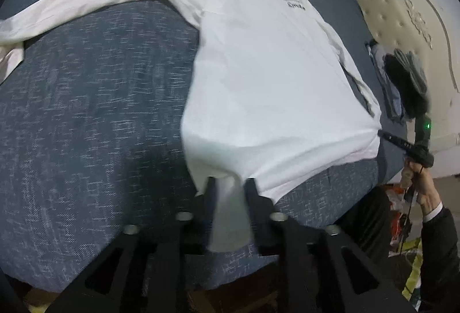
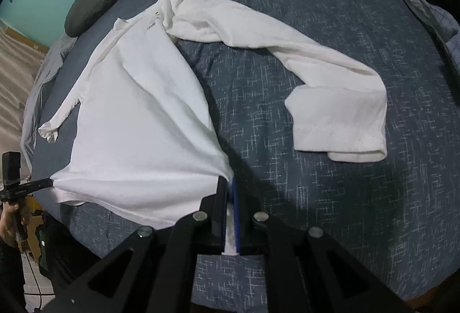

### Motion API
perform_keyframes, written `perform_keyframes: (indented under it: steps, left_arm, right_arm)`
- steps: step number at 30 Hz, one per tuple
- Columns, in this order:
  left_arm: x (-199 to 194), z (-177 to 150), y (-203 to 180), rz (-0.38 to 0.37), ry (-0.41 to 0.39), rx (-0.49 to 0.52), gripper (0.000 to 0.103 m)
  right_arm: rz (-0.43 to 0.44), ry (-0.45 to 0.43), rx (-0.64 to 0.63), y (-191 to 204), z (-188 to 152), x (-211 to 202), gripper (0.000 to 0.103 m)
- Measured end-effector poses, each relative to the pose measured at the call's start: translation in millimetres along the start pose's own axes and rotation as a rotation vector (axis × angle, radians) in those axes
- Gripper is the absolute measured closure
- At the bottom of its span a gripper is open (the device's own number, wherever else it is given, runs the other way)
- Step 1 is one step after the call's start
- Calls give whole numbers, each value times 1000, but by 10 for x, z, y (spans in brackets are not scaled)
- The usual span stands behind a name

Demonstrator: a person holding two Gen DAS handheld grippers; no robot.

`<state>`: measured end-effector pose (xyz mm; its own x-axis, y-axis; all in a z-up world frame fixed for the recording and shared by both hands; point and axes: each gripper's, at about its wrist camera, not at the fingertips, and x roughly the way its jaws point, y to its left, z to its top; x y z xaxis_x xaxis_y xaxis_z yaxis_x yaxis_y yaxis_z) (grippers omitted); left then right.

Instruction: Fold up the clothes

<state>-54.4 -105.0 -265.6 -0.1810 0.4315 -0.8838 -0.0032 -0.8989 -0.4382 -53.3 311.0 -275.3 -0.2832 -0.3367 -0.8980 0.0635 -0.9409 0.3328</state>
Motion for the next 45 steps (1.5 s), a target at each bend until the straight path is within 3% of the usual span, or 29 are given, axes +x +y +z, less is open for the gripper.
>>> perform_keyframes:
  steps: [2,9,11,14,22,23,27,29,30,33,45]
  left_arm:
    - [-45,-14,98,3,-9,-27,64]
    - [53,-67,265,-11,19,-69,63]
    - [123,-75,249,-19,33,-63,63]
    - [220,-78,218,-38,49,-57,63]
    - [346,-99,93,-58,71,-14,65]
    - [362,-104,76,-56,75,-8,65]
    - [376,-151,-20,-41,88,31,97]
    - [344,-161,-65,-27,84,50,98]
    - [319,-163,-85,-22,79,58,98]
    - [205,-127,-101,-9,51,73,99]
    - [-611,-158,-109,19,-67,77,99]
  right_arm:
    - [10,0,9,-33,-12,-6,99]
    - [74,-6,72,-103,-63,-85,97]
    - [89,4,75,-108,-93,-93,94]
    - [111,19,79,-115,-137,-106,75]
    - [147,67,63,-92,-258,-99,67]
    - [142,77,51,-73,-274,-82,67]
    - [80,114,-29,48,-334,70,68]
    - [58,111,-68,109,-353,98,78]
    - [51,109,-83,138,-360,103,90]
    - [73,78,-106,215,-337,7,97]
    - [139,-43,-155,451,-236,-909,99]
